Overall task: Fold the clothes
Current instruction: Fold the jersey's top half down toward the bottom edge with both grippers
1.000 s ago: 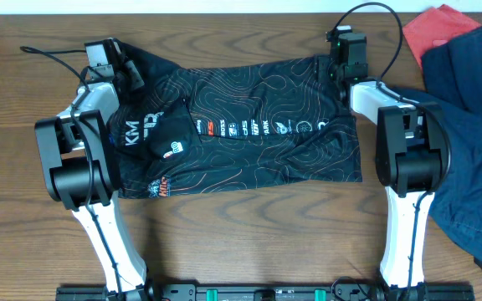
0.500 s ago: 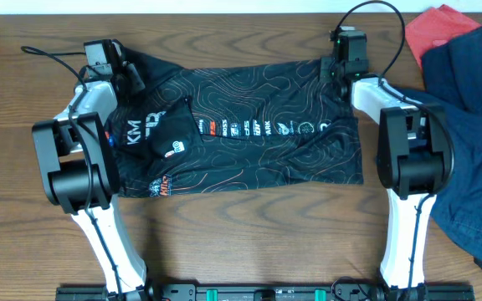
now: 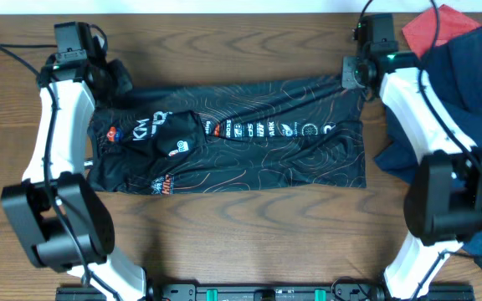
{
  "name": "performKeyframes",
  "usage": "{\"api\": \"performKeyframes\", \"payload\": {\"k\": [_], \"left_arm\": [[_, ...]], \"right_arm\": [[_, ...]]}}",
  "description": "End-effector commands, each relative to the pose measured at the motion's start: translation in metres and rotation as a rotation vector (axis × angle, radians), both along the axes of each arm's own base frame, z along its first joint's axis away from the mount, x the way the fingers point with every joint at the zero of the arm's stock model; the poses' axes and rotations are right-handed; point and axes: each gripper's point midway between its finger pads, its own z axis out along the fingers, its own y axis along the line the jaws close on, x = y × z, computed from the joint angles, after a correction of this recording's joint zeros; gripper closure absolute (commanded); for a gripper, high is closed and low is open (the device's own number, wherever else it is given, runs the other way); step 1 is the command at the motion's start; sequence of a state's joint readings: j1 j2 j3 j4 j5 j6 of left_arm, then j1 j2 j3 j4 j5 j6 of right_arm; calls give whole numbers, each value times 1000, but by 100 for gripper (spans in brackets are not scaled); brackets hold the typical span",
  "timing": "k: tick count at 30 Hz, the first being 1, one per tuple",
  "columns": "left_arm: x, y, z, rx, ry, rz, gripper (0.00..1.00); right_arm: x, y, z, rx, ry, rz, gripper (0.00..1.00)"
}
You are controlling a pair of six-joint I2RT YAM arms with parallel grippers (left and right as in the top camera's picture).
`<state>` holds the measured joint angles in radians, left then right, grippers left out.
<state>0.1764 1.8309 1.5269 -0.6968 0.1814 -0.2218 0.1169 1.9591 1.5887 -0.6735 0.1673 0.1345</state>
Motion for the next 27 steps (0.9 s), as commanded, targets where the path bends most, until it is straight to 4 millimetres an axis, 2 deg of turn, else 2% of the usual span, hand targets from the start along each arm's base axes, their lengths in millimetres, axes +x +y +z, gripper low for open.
{"api": "performKeyframes", "payload": {"k": [1, 5, 8, 11, 15, 19, 27], "left_arm": [[-20, -1, 9, -3, 47, 8, 94], [-52, -4, 1, -20, 174, 13, 94], [-77, -7, -6, -39, 278, 17, 94], [-94, -10, -10, -51, 349, 17, 94], [-110, -12, -12, -59, 415, 19, 94], [-124, -3, -16, -8, 472, 34, 94], [-142, -5, -28, -11, 545, 33, 94]], "right_arm": [[-22, -13, 14, -36, 44, -40, 98], [-57, -17, 8, -53, 179, -36, 96], [-83, -20, -1, -71, 293, -29, 98], [-101, -22, -4, -80, 372, -28, 99], [-120, -24, -6, -89, 448, -26, 99], [-138, -25, -7, -95, 521, -24, 99], [-154, -12, -9, -41, 591, 5, 94]]}}
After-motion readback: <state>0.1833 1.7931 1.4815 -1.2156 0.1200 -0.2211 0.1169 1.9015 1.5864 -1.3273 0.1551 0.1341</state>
